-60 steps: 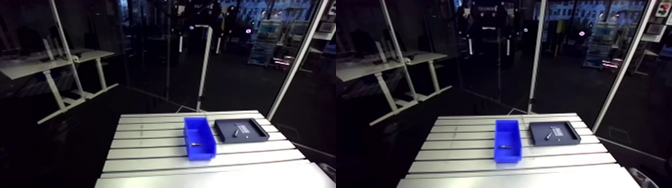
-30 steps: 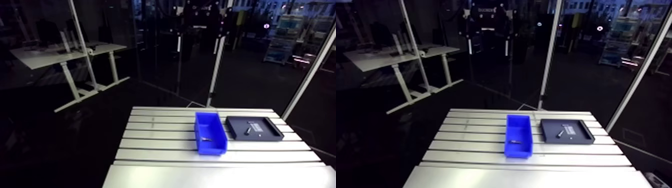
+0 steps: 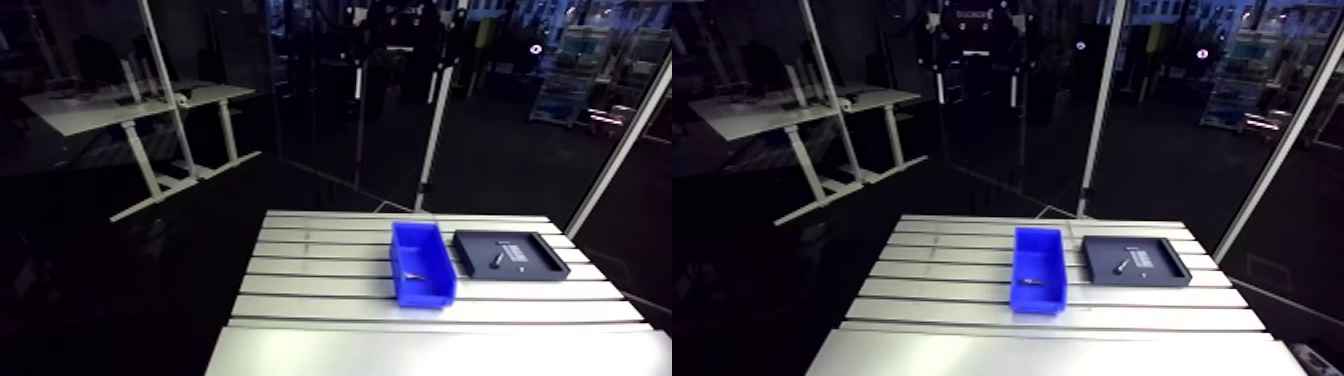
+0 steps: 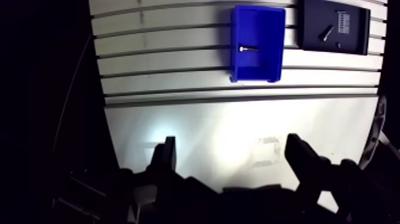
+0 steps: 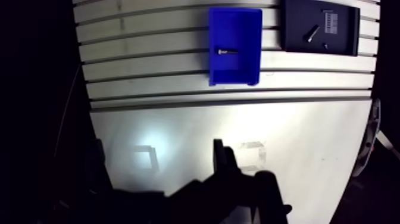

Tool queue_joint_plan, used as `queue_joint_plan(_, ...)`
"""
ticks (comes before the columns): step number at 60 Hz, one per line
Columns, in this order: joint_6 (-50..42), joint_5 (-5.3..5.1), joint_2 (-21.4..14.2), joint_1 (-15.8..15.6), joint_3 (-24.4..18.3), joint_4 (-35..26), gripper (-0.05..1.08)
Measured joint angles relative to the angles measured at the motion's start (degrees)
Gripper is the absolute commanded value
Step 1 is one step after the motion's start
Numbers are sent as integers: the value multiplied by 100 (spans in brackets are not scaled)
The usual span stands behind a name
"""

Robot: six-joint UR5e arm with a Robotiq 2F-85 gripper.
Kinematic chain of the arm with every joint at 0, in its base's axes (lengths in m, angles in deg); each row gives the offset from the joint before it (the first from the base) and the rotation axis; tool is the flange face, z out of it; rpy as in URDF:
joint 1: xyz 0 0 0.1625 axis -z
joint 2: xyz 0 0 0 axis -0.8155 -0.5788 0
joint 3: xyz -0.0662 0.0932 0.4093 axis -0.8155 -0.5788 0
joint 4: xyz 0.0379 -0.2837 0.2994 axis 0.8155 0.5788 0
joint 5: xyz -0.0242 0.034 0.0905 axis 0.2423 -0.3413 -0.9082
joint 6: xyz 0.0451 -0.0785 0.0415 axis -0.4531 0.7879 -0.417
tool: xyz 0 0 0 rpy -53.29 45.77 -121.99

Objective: Pick up the M10 bolt from the tray and put it into the blue bin.

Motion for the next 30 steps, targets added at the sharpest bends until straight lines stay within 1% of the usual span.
queue_joint_plan(19, -7, 28, 16, 70, -35, 5, 1)
queue_joint_plan(24, -20, 39, 21, 160, -55, 15, 1)
queue_joint_plan(30, -24, 46, 24, 360, -80, 35, 1)
